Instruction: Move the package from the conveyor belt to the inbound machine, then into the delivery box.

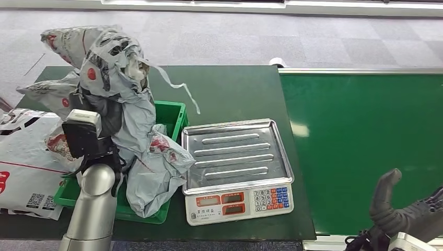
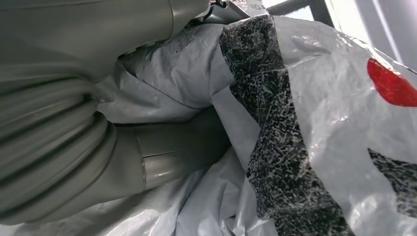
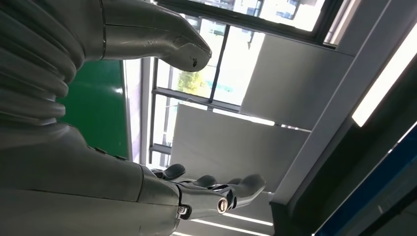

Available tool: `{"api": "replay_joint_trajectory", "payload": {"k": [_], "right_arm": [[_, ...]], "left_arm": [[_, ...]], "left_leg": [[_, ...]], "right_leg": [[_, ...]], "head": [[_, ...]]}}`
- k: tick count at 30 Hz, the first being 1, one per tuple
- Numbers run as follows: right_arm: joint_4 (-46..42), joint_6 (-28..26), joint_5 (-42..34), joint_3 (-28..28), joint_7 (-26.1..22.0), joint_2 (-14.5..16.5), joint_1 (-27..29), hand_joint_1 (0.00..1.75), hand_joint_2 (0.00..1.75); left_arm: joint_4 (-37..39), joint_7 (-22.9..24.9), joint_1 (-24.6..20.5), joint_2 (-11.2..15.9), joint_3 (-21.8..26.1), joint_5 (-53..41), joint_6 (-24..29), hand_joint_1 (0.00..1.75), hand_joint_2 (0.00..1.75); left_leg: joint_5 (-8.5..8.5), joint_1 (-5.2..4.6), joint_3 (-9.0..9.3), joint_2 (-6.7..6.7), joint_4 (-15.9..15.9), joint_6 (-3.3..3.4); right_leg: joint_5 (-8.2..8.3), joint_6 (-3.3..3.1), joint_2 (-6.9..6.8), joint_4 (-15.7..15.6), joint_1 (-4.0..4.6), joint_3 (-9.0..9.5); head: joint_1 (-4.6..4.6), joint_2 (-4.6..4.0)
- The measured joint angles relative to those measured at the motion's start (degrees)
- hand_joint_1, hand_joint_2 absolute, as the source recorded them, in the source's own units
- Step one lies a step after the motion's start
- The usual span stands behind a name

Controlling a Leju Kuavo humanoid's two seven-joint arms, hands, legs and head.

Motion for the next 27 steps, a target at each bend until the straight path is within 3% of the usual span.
{"api": "replay_joint_trajectory", "payload": {"k": [6,10,12,15,20,27], "right_arm": [[-0.5,0.0,0.2,-0.5,0.0,0.8,0.4,0.00,1.75],[-0.7,0.0,0.2,-0.6,0.0,1.1,0.4,0.00,1.75],[-0.7,0.1,0.5,-1.0,0.0,1.4,0.4,0.00,1.75],[-0.7,0.3,1.1,-3.2,0.0,2.6,0.4,0.00,1.75],[-0.7,0.0,2.0,-6.2,0.0,4.4,0.2,0.00,1.75],[-0.7,0.0,2.4,-7.4,0.0,5.9,0.0,0.00,1.75]], "left_arm": [[-5.4,-0.2,3.1,1.1,1.5,0.1,0.3,1.75,1.75],[-6.7,-0.1,3.8,1.4,1.9,-0.2,0.5,0.00,1.75],[-7.9,0.9,5.1,1.5,2.8,-1.6,2.9,0.00,1.75],[-12.0,1.0,10.5,1.4,6.9,-2.4,6.4,0.00,1.75],[-15.7,0.4,15.3,0.8,12.1,-3.1,3.3,0.00,1.75],[-16.8,1.1,16.9,-0.1,14.4,-4.1,2.4,0.00,1.75]], "left_leg": [[-0.01,-0.02,0.01,-0.01,0.0,0.02],[0.00,-0.02,0.00,-0.01,0.0,0.02],[-0.09,-0.02,-0.07,0.02,0.0,-0.04],[-0.37,-0.02,0.25,0.35,0.0,-0.16],[-0.38,0.03,0.41,0.12,0.0,-0.14],[-0.39,0.04,0.40,0.11,0.0,-0.13]], "right_leg": [[0.01,0.04,-0.04,0.0,-0.02,0.04],[0.06,0.05,-0.04,0.0,-0.02,0.07],[0.04,0.01,0.00,0.0,-0.02,0.14],[-0.10,-0.10,0.34,0.0,0.00,0.22],[-0.27,-0.10,0.13,0.0,0.05,0.34],[-0.28,-0.11,0.10,0.0,0.03,0.35]], "head": [[0.01,0.00],[0.01,0.00],[0.01,0.00],[-0.01,0.00],[0.01,0.00],[0.01,0.00]]}}
